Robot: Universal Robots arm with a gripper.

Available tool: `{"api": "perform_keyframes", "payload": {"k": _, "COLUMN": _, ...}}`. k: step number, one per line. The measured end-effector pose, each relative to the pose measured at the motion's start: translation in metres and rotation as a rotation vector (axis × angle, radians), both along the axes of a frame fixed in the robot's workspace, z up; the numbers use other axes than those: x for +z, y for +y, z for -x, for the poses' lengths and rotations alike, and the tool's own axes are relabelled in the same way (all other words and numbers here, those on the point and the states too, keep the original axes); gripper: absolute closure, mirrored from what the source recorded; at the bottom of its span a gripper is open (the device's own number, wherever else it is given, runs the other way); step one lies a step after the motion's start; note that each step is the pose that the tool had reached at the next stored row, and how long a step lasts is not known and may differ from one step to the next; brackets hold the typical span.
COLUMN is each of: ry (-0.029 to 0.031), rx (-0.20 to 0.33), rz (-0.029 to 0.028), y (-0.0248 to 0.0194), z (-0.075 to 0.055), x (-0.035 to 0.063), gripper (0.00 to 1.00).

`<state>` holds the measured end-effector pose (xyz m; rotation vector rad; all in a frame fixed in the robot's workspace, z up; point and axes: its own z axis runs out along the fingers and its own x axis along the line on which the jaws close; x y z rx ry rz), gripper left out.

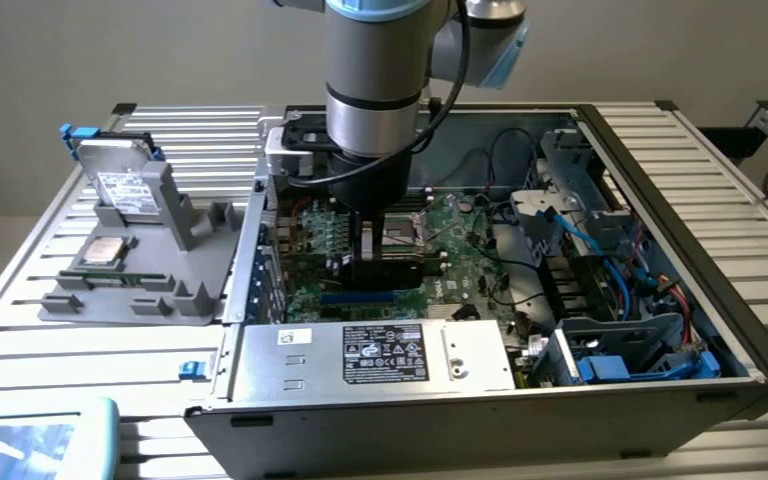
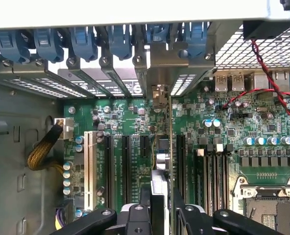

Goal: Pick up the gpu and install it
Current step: 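Insert the gpu into the slot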

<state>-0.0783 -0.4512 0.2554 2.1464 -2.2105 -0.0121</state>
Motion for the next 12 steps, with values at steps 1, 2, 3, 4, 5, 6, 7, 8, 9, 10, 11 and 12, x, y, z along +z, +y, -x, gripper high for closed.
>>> {"api": "perform_keyframes", "payload": {"k": 1, "ry": 0.0001, "rx": 0.000, "rz": 0.0002, "y": 0.0000, "z": 0.0000, "x": 0.0000, "gripper": 0.73}}
{"api": "perform_keyframes", "payload": {"k": 2, "ry": 0.0001, "rx": 0.000, "rz": 0.0002, "y": 0.0000, "z": 0.0001, "x": -0.0002, "gripper": 0.73}}
{"api": "perform_keyframes", "payload": {"k": 3, "ry": 0.0001, "rx": 0.000, "rz": 0.0001, "y": 0.0001, "z": 0.0002, "x": -0.0004, "gripper": 0.73}}
{"api": "perform_keyframes", "payload": {"k": 4, "ry": 0.0001, "rx": 0.000, "rz": 0.0001, "y": 0.0001, "z": 0.0004, "x": -0.0006, "gripper": 0.73}}
{"api": "perform_keyframes", "payload": {"k": 5, "ry": 0.0000, "rx": 0.000, "rz": 0.0001, "y": 0.0001, "z": 0.0006, "x": -0.0008, "gripper": 0.73}}
{"api": "perform_keyframes", "payload": {"k": 6, "ry": 0.0000, "rx": 0.000, "rz": 0.0001, "y": 0.0002, "z": 0.0007, "x": -0.0010, "gripper": 0.73}}
{"api": "perform_keyframes", "payload": {"k": 7, "ry": 0.0001, "rx": 0.000, "rz": 0.0003, "y": 0.0002, "z": 0.0009, "x": -0.0011, "gripper": 0.73}}
{"api": "perform_keyframes", "payload": {"k": 8, "ry": 0.0000, "rx": 0.000, "rz": 0.0000, "y": 0.0004, "z": 0.0011, "x": -0.0013, "gripper": 0.73}}
{"api": "perform_keyframes", "payload": {"k": 9, "ry": 0.0000, "rx": 0.000, "rz": 0.0000, "y": 0.0005, "z": 0.0012, "x": -0.0013, "gripper": 0.73}}
{"api": "perform_keyframes", "payload": {"k": 10, "ry": 0.0000, "rx": 0.000, "rz": 0.0000, "y": 0.0006, "z": 0.0013, "x": -0.0014, "gripper": 0.73}}
{"api": "perform_keyframes", "payload": {"k": 11, "ry": -0.0001, "rx": 0.000, "rz": -0.0001, "y": 0.0008, "z": 0.0013, "x": -0.0014, "gripper": 0.73}}
{"api": "perform_keyframes", "payload": {"k": 12, "ry": -0.0001, "rx": 0.000, "rz": 0.0000, "y": 0.0010, "z": 0.0014, "x": -0.0015, "gripper": 0.73}}
